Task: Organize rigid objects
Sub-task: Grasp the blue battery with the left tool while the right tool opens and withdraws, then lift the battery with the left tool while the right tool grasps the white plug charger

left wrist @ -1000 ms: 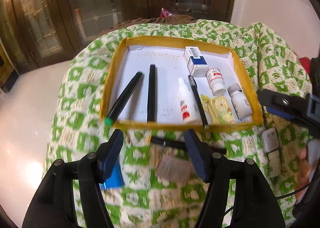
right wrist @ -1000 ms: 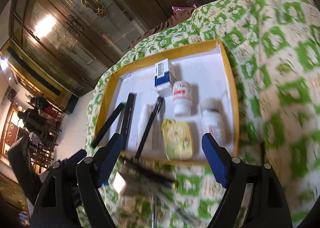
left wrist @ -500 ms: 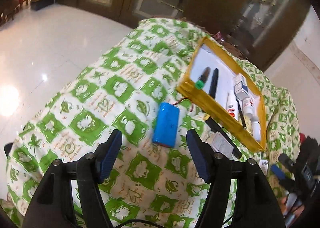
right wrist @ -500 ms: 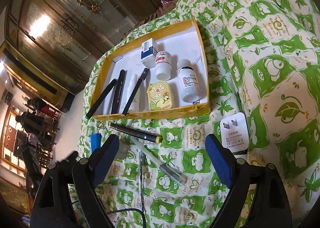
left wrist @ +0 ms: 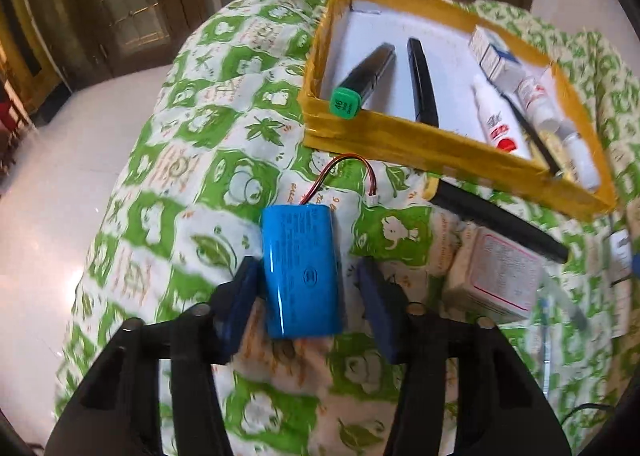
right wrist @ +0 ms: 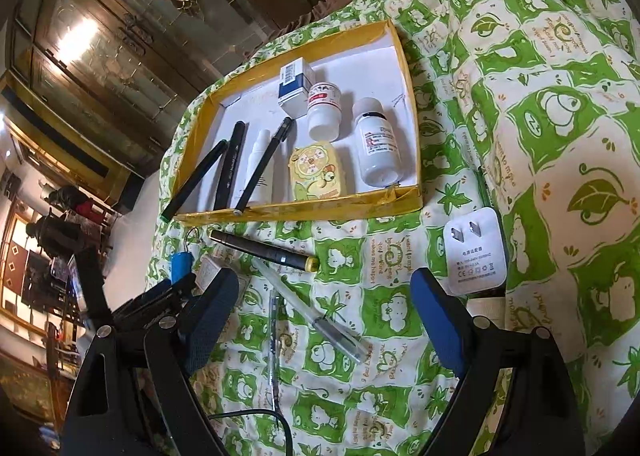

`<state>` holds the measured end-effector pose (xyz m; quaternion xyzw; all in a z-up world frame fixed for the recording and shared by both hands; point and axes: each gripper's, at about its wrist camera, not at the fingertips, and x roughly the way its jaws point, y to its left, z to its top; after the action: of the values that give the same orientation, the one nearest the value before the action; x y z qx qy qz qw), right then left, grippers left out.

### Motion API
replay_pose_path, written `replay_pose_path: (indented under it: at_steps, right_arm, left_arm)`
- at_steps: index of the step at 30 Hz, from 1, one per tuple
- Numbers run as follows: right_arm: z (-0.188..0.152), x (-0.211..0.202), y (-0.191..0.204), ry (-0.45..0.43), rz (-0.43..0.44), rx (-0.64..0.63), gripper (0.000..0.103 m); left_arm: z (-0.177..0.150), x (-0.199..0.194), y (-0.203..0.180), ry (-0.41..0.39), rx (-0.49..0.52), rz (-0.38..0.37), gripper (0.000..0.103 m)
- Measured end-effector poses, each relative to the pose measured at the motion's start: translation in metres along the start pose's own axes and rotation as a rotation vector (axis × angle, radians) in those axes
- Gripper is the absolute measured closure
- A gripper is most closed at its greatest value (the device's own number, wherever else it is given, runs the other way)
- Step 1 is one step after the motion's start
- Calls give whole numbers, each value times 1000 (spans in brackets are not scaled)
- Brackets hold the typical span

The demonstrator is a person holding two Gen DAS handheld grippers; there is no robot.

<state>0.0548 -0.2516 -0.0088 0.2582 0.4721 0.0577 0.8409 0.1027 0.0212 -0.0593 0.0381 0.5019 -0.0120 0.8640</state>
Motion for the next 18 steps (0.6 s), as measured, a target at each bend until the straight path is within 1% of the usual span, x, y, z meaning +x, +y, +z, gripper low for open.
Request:
replay_pose_path:
  at_steps: [3,5,6,8,9,10,12,14,16,18]
  right_arm:
    - [6,-2,-6,-5,-6,17,19]
    - [12,-6,-10,-15,-8,27,19]
    - [17,-10,-14,-26,-10,34,19]
    - [23,-16,-18,-36,-9,38,20]
    - [26,-19,-21,-37,-4,37,25]
    - [27,-20,-21,-35,-1,33,29]
    - [28,-18,-21,-11,5,15,41]
    - [27,-15,-21,16,19,16,47]
    - [25,-9,-22,56,42,28,47]
    - [24,-6,-23,86,56,38,47]
  left_arm:
    - [1,7,-5,-9,52,13,61]
    - [1,7,-5,-10,55,4,65]
    - [1,5,-3,-2,39,-17,69]
    - [-1,2,2,15,-5,-65,70]
    - [-4,-2,6,30,-35,-104,70]
    - [-10,-7,10,54,-70,-161,70]
    - [-22,-15,7,97,-94,-227,70]
    - [-33,-23,2,121,-83,-262,70]
    - [-39,-30,-5,132,-68,-296,70]
    - [-40,-32,-7,130,-62,-302,69]
